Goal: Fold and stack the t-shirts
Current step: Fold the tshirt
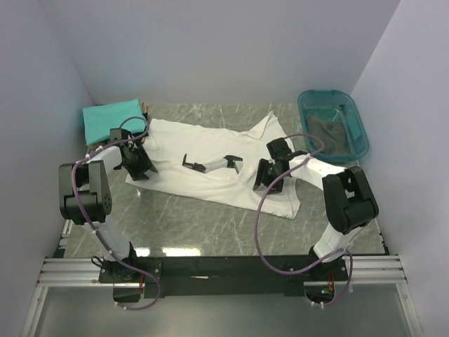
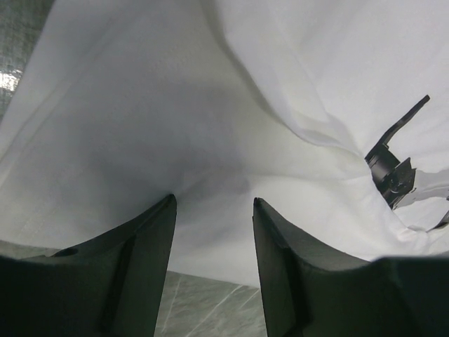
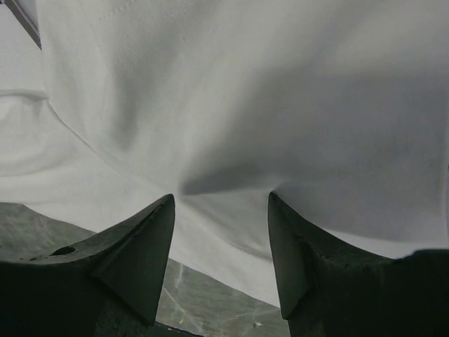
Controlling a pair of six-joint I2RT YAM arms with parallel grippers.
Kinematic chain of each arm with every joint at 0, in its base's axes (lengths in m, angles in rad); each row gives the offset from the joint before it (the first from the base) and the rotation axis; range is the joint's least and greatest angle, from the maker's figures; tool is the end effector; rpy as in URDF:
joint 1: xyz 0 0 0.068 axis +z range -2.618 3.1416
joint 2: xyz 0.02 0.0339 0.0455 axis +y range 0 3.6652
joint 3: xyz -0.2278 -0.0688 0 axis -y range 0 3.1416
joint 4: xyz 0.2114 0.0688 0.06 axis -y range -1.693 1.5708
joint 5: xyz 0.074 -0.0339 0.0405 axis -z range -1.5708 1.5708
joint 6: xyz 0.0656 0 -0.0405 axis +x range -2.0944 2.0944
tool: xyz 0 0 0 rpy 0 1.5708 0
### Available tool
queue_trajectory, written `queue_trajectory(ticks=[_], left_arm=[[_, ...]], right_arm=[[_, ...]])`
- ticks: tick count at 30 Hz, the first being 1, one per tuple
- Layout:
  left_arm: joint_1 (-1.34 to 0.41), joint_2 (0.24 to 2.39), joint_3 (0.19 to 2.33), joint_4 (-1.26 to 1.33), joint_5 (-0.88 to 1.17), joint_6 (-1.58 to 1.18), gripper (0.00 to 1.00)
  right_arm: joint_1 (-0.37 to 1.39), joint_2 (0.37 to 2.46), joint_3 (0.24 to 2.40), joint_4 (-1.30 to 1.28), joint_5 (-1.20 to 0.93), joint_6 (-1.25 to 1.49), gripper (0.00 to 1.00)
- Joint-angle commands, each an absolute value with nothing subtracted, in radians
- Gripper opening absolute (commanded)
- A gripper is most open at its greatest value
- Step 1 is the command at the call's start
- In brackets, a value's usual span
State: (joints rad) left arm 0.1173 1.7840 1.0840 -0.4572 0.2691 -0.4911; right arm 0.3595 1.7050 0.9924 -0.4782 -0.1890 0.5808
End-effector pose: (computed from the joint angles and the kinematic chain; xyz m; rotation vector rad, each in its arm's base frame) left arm 0.3235 0.0206 0.1202 -0.7484 2.6445 -0.4725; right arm 0.2774 0.1174 0.1179 0.2628 2.8359 0.4887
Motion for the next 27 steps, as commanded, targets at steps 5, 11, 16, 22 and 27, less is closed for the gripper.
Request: queue_trajectory(ticks=[5, 11, 16, 22, 27], left_arm=[[0.117, 1.758, 1.000, -0.512, 0.213, -0.488, 0.55], [0.126, 1.691, 0.940, -0.541, 0.201, -0.502, 0.55], [0.126, 1.631, 0.876, -0.558, 0.201, -0.523, 0.55], [0.130, 1.510, 0.782, -0.580, 0.219, -0.575, 0.54], [0.132, 1.421, 0.831, -0.626, 0.216, -0.578, 0.55]], right_arm=[[0.371, 1.691, 0.841, -0.525, -0.161, 0.620, 0.63], [0.385, 1.612, 0.735, -0.574, -0.149, 0.669, 0.63], [0.432, 1.536, 0.658, -0.606, -0.149, 0.724, 0.63], [0.486, 1.425, 0.588, -0.656, -0.135, 0.791, 0.63], [0.494, 1.359, 0.603, -0.701, -0.123, 0.808, 0.63]])
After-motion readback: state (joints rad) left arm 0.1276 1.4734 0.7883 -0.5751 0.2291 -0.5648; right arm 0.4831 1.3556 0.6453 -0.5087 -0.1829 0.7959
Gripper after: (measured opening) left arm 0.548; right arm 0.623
